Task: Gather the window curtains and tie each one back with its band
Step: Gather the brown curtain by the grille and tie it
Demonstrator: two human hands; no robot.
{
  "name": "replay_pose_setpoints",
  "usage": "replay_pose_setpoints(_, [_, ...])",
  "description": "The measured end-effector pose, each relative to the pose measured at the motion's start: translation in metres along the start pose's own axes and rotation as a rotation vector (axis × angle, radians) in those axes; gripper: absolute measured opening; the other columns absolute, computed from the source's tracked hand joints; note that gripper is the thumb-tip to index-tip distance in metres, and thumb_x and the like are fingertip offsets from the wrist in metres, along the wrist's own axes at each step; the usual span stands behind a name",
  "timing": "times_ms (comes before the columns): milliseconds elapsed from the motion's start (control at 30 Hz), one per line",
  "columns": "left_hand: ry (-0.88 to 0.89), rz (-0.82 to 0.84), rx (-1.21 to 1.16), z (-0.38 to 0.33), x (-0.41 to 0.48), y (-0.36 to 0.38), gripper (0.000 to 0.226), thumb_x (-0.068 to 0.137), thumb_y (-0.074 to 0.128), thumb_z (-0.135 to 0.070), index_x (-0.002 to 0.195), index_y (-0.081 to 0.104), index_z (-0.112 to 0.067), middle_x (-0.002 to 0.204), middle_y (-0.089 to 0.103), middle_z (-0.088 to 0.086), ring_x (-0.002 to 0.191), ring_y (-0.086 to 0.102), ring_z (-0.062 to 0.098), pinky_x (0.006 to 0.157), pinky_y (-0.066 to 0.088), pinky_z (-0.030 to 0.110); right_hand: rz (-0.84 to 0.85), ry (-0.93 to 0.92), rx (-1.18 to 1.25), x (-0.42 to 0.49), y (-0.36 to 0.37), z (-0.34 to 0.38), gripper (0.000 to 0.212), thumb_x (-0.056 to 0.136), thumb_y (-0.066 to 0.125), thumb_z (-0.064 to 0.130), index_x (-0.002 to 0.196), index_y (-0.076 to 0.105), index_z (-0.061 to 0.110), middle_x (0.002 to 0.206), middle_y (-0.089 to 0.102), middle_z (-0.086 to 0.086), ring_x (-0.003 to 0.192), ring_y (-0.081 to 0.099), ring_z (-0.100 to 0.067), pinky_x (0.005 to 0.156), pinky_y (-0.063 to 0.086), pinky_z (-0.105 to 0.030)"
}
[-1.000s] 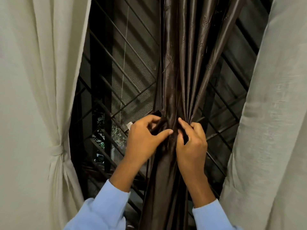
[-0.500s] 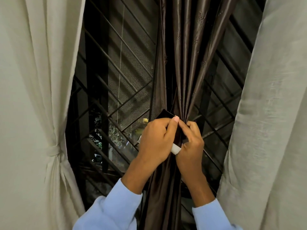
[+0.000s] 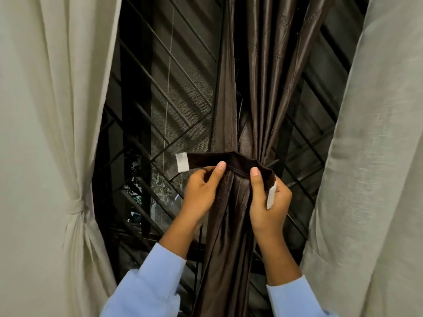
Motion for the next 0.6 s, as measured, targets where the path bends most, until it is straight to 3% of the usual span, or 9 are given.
replay_pose_setpoints(67, [-0.068,0.029,-0.154,-0.003,0.003,0.004,0.036,0.089,0.055,-0.050,0.092,0.071,-0.018,0.088,0.075,-0.005,0.083,0.069,0.003,0.062,0.048,0.009,0.018,-0.019,0.000,0.000,0.002,0.002,0.038,0.099,0.058,0.011,0.064,0.047,0.022,0.056,0.044,0.007,0.051,0.042,-0.011,0.052,0.037,-0.019])
replay_pose_setpoints(133, [-0.056,0.056,-0.295,-0.006,0.008,0.007,0.038,0.087,0.054,-0.050,0.090,0.071,-0.017,0.077,0.074,0.000,0.075,0.070,0.007,0.060,0.050,0.013,0.028,-0.017,-0.002,0.001,0.004,0.001,0.033,0.098,0.059,0.013,0.066,0.054,0.014,0.059,0.050,-0.002,0.054,0.047,-0.018,0.052,0.040,-0.025])
replay_pose_setpoints(200, [-0.022,0.118,-0.458,-0.010,0.012,0.011,0.041,0.087,0.050,-0.049,0.105,0.068,-0.016,0.067,0.070,0.000,0.070,0.069,0.008,0.063,0.053,0.019,0.026,-0.011,-0.011,0.001,0.006,0.000,0.024,0.097,0.062,0.016,0.073,0.063,0.010,0.065,0.058,-0.003,0.060,0.055,-0.015,0.057,0.045,-0.023])
replay_pose_setpoints(267, [-0.032,0.091,-0.544,-0.013,0.019,0.014,0.044,0.092,0.048,-0.043,0.114,0.063,-0.009,0.079,0.072,0.008,0.078,0.070,0.014,0.068,0.056,0.023,0.017,0.004,-0.013,0.001,0.005,0.000,0.019,0.096,0.063,0.017,0.078,0.067,0.014,0.068,0.062,0.002,0.063,0.059,-0.009,0.060,0.048,-0.020])
replay_pose_setpoints(400, [-0.113,0.016,-0.568,-0.011,0.031,0.024,0.033,0.100,0.044,-0.028,0.081,0.058,-0.005,0.067,0.070,0.003,0.061,0.067,0.009,0.056,0.052,0.019,0.088,0.041,0.048,0.002,0.004,0.000,0.021,0.097,0.061,0.017,0.077,0.067,0.015,0.066,0.062,0.000,0.058,0.056,-0.013,0.055,0.046,-0.017])
replay_pose_setpoints(500, [-0.151,0.032,-0.460,-0.011,0.039,0.031,0.034,0.100,0.043,-0.031,0.079,0.056,-0.007,0.065,0.066,0.004,0.059,0.064,0.012,0.058,0.052,0.021,0.159,0.084,0.072,0.001,0.006,-0.003,0.018,0.096,0.060,0.025,0.085,0.066,0.012,0.073,0.064,-0.008,0.064,0.059,-0.019,0.059,0.049,-0.025])
replay_pose_setpoints(600, [-0.203,0.044,-0.425,-0.010,0.047,0.033,0.036,0.099,0.046,-0.033,0.099,0.057,0.001,0.087,0.060,0.020,0.079,0.059,0.027,0.076,0.050,0.034,0.197,0.127,0.134,0.002,0.003,-0.007,0.011,0.095,0.065,0.025,0.090,0.063,0.016,0.078,0.066,-0.006,0.071,0.065,-0.015,0.063,0.051,-0.021])
Point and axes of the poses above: each hand's wrist, its own x-axis towards the middle knuckle, its own y-axis out of the palm, z = x × y, the point moved 2 cm from there along x, towards the middle knuckle
